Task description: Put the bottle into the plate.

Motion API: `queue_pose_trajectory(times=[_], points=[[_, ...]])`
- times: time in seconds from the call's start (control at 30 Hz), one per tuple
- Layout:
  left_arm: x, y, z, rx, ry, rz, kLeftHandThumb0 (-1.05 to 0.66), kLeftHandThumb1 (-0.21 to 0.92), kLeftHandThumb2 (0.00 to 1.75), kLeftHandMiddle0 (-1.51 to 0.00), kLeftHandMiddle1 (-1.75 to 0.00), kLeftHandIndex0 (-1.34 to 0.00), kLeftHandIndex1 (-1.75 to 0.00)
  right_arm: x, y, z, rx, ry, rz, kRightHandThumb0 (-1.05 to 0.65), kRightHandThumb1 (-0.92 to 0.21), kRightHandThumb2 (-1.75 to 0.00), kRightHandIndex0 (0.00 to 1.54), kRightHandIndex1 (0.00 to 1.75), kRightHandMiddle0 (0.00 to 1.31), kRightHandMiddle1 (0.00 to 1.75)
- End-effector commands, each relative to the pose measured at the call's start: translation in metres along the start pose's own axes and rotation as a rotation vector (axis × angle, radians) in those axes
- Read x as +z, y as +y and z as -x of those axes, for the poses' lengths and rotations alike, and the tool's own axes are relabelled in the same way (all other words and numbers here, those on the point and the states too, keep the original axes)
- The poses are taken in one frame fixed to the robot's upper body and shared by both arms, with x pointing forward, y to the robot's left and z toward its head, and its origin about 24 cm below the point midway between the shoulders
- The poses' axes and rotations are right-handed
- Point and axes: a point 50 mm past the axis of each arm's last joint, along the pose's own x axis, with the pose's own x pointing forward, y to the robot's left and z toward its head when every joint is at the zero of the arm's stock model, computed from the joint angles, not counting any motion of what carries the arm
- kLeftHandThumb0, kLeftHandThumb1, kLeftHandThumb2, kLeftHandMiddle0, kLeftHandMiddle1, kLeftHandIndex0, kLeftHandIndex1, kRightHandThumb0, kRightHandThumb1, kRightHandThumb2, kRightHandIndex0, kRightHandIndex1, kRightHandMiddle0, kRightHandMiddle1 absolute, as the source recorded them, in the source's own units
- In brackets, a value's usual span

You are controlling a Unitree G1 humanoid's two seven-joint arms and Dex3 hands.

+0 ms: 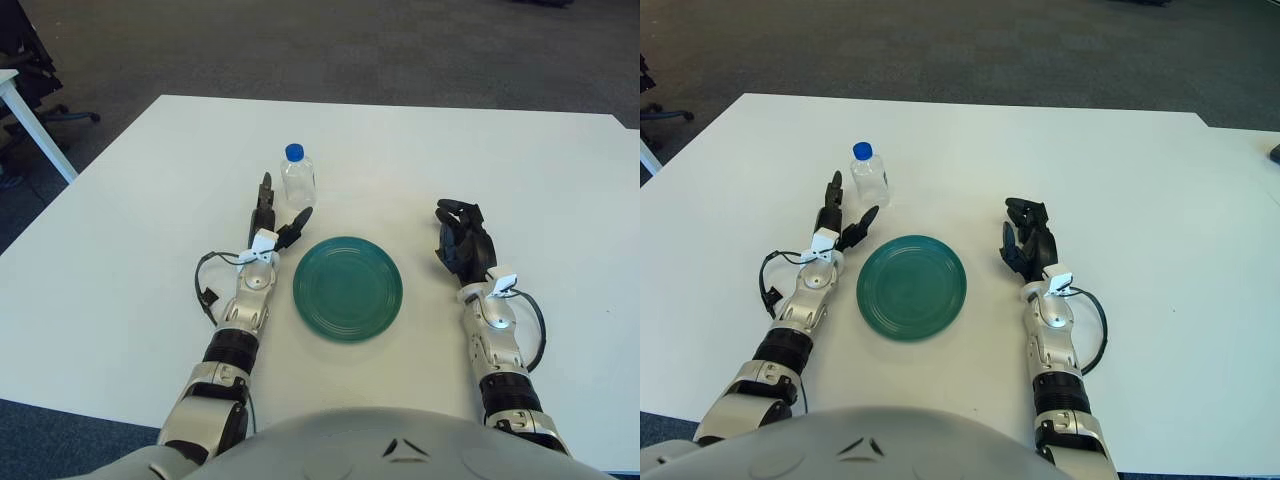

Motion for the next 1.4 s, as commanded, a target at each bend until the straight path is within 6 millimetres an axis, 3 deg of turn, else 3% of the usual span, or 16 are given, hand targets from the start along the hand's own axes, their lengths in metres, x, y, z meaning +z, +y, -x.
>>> queue_pose_trajectory(times=[0.0,0.47,1.0,1.37], points=[[0.0,-0.002,-0.002,0.027,0.006,0.034,-1.05,0.92,0.15,0.0,0.0,0.0,0.0,-0.031,-0.007,0.017,-0.028,0.17,-0.007,-0.45,-0.8,-0.71,0.51,0.7,0.04,1.17],[0.021,-0.006,-0.013,0.054,-0.057,0.174,-1.01,0.91,0.05,0.0,0.0,-0.01,0.0,-0.033,-0.009,0.016,-0.017,0.17,0.0,-0.45,-0.8,-0.68,0.45,0.8,0.04,1.18],[0.034,-0.014,-0.023,0.041,-0.074,0.193,-0.97,0.92,0.05,-0.05,-0.01,-0.02,-0.02,-0.035,-0.011,0.016,-0.006,0.188,0.006,-0.43,-0.76,-0.74,0.47,0.83,0.05,1.09],[0.04,-0.019,-0.028,0.03,-0.082,0.201,-0.96,0.92,0.05,-0.07,-0.01,-0.01,-0.02,-0.035,-0.012,0.015,0.002,0.193,-0.008,-0.42,-0.75,-0.75,0.48,0.81,0.05,1.12]])
